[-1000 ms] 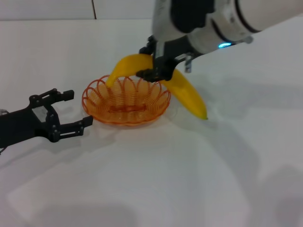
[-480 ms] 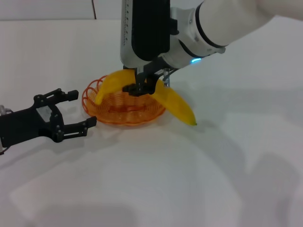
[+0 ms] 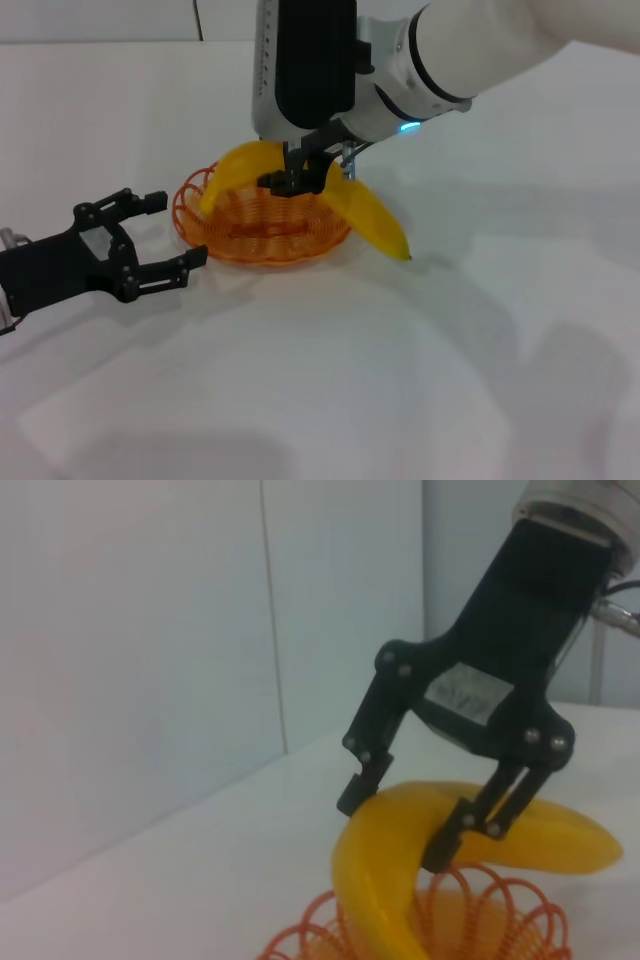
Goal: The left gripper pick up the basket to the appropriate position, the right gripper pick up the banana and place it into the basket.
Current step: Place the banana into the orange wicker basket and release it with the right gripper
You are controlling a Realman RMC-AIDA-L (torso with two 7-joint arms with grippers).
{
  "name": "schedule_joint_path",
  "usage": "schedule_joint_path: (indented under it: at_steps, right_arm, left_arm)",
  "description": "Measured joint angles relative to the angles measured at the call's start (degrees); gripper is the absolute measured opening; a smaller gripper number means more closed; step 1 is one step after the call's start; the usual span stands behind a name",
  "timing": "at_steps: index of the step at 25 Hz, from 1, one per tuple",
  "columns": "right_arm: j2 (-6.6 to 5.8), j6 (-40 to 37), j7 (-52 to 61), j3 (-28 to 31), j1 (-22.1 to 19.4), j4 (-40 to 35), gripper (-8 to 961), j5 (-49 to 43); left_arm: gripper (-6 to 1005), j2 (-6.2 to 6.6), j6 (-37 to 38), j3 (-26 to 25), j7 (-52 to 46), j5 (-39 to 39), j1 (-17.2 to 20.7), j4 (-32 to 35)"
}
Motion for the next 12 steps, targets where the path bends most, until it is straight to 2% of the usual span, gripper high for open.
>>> schedule_joint_path:
  at_steps: [12]
  right_arm:
    - [0.2,0.93,0.01,-1.61,2.56,1.92,589,0.03]
  left_arm:
    - [893,-0.01,0.01,0.14,2.22,-1.26,-0.22,-2.21]
